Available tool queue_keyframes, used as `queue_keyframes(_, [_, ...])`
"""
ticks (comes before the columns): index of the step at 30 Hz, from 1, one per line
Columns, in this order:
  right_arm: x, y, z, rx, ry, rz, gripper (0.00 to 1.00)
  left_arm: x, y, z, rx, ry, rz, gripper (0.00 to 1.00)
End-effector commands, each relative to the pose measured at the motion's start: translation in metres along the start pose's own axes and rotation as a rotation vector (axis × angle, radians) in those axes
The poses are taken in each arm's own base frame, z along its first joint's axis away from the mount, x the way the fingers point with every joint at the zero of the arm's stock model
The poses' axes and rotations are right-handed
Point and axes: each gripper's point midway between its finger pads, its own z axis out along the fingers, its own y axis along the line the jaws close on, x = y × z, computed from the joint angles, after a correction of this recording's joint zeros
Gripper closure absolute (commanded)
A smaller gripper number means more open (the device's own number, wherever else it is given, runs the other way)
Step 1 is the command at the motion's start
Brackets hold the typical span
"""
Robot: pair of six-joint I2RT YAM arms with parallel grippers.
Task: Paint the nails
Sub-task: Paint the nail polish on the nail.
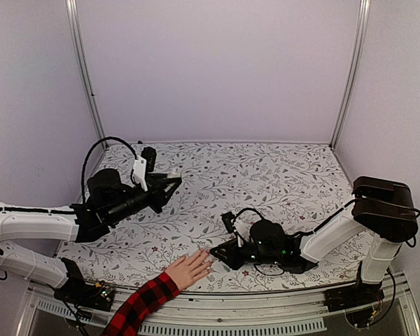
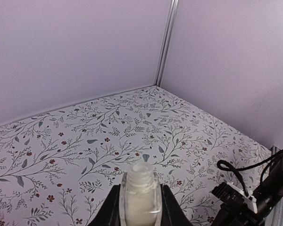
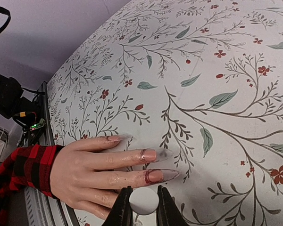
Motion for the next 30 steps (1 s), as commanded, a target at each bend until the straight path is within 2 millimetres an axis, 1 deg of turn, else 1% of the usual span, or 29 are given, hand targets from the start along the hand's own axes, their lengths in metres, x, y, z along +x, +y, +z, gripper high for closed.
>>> queue_keyframes(1, [0.000, -0.007, -0.001, 0.037, -0.013, 0.007, 1.00, -0.015, -0.002, -0.001, 0.009, -0.049, 0.013, 1.00])
queue_keyframes(30, [0.003, -0.018, -0.005, 0.094, -0.009, 0.021, 1.00, -0.017, -0.003, 0.000, 0.013, -0.052, 0.012, 1.00])
